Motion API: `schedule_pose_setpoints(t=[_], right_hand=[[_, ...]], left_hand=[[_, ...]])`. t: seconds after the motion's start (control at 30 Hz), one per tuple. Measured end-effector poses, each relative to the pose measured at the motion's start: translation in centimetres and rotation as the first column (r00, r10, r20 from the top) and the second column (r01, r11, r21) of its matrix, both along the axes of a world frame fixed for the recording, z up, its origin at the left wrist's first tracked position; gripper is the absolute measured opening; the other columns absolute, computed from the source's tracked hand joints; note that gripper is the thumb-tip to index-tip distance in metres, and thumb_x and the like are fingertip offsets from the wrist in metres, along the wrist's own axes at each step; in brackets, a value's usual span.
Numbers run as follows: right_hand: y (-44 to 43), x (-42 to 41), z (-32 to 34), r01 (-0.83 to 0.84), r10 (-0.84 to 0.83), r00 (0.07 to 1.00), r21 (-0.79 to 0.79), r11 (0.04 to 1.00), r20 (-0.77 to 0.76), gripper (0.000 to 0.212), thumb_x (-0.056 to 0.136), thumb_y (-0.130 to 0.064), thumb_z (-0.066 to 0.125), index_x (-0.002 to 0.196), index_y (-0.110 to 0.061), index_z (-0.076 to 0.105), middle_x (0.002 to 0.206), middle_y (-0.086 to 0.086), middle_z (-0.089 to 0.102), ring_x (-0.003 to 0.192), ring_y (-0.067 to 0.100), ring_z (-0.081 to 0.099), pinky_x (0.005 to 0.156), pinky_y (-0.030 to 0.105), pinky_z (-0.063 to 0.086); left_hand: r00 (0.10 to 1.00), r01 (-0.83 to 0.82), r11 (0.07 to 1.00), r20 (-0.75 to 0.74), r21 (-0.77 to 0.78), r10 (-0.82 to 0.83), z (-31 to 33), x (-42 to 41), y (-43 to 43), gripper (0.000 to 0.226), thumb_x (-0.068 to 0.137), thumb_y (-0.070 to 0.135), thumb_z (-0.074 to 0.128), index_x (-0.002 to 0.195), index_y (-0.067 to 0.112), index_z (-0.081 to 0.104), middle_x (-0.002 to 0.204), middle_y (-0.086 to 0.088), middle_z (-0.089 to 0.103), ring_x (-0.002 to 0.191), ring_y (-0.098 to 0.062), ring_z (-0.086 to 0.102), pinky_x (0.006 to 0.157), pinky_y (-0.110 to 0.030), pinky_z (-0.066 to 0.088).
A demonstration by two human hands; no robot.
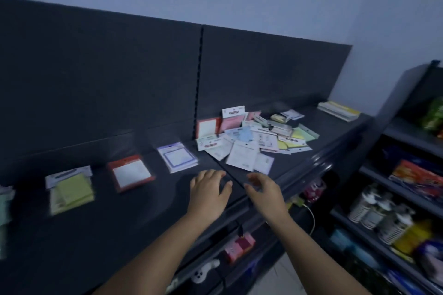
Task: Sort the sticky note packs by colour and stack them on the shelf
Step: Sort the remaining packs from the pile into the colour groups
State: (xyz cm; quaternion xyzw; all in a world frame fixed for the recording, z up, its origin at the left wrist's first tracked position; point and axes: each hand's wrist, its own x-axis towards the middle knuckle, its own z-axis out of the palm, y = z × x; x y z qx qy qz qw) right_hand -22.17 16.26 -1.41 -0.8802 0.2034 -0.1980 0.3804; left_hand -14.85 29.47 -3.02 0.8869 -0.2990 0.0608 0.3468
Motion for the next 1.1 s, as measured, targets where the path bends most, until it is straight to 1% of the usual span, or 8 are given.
schedule_pose_setpoints(t=[0.3,0.5,0.7,0.77,0.83,0.97,1.0,1.1], right_hand=[[-10.5,-3.8,-0.8,0.04,-0.036,0.998,0.093,0.995,-0.044,0.028,0.09,-0.019,0.06,0.116,-0.009,0.061,0.112,0.002,0.063,0.105,0.012,0.055,0.085,0.019,0.038],[-13.8,-1.9,-1.3,0.05,-0.041,0.998,0.172,0.984,-0.056,0.028,0.089,-0.019,0.061,0.116,-0.011,0.06,0.11,-0.001,0.061,0.1,0.007,0.053,0.083,0.017,0.037],[-17.7,2.6,-1.1,0.055,-0.039,0.996,0.226,0.973,-0.075,0.028,0.09,-0.016,0.06,0.117,-0.008,0.059,0.108,0.002,0.06,0.102,0.014,0.054,0.087,0.024,0.042],[-18.9,5.0,-1.0,0.058,-0.039,0.996,0.246,0.967,-0.082,0.023,0.089,-0.014,0.06,0.111,-0.008,0.06,0.104,0.003,0.061,0.095,0.015,0.055,0.081,0.021,0.044],[-19.8,7.4,-0.9,0.06,-0.042,0.997,0.303,0.951,-0.069,0.015,0.089,-0.012,0.06,0.103,-0.009,0.061,0.099,0.006,0.063,0.083,0.016,0.057,0.066,0.016,0.048],[-20.9,11.4,-1.1,0.064,-0.035,0.996,0.389,0.919,-0.082,0.007,0.089,-0.012,0.059,0.096,-0.012,0.058,0.09,0.006,0.062,0.073,0.02,0.057,0.07,0.038,0.053],[-21.2,12.3,-1.3,0.065,-0.034,0.996,0.394,0.917,-0.083,0.007,0.089,-0.012,0.06,0.095,-0.013,0.057,0.086,0.005,0.061,0.07,0.019,0.055,0.069,0.038,0.051],[-22.0,14.5,-2.0,0.07,-0.029,0.994,0.417,0.906,-0.103,0.016,0.089,-0.013,0.06,0.104,-0.012,0.054,0.084,0.0,0.056,0.062,0.011,0.049,0.056,0.022,0.041]], left_hand=[[0.998,-0.02,0.996,-0.058,0.086,0.025,-0.6,-1.8,-10.2,0.039,0.096,0.038,0.041,0.129,0.019,0.05,0.134,0.002,0.049,0.128,-0.019,0.033,0.105,-0.035,0.02],[0.997,-0.034,0.986,-0.059,0.163,0.044,-0.4,1.1,-13.2,0.041,0.097,0.034,0.04,0.133,0.018,0.047,0.138,0.002,0.046,0.131,-0.02,0.031,0.107,-0.035,0.02],[0.999,-0.021,0.983,-0.042,0.18,0.029,-0.4,5.7,-17.1,0.042,0.097,0.032,0.04,0.135,0.017,0.045,0.141,0.001,0.043,0.131,-0.02,0.03,0.106,-0.033,0.019],[0.999,-0.015,0.978,-0.026,0.207,0.02,-0.6,7.7,-18.2,0.041,0.097,0.033,0.04,0.135,0.017,0.046,0.14,0.002,0.044,0.131,-0.02,0.031,0.106,-0.033,0.02],[1.0,-0.005,0.97,-0.012,0.243,0.008,-0.8,9.6,-19.0,0.041,0.097,0.033,0.039,0.134,0.018,0.047,0.139,0.003,0.044,0.13,-0.019,0.031,0.106,-0.033,0.02],[0.999,0.021,0.955,0.018,0.297,-0.027,-1.3,12.8,-20.7,0.039,0.097,0.032,0.038,0.13,0.017,0.05,0.137,0.003,0.047,0.127,-0.018,0.033,0.104,-0.034,0.022],[0.999,0.023,0.953,0.028,0.303,-0.033,-1.5,13.5,-21.1,0.039,0.097,0.032,0.037,0.13,0.017,0.051,0.137,0.003,0.047,0.127,-0.018,0.033,0.104,-0.034,0.022],[0.998,0.037,0.944,0.031,0.327,-0.05,-2.1,14.9,-22.4,0.039,0.097,0.032,0.036,0.13,0.016,0.051,0.139,0.003,0.046,0.13,-0.018,0.03,0.106,-0.034,0.019]])
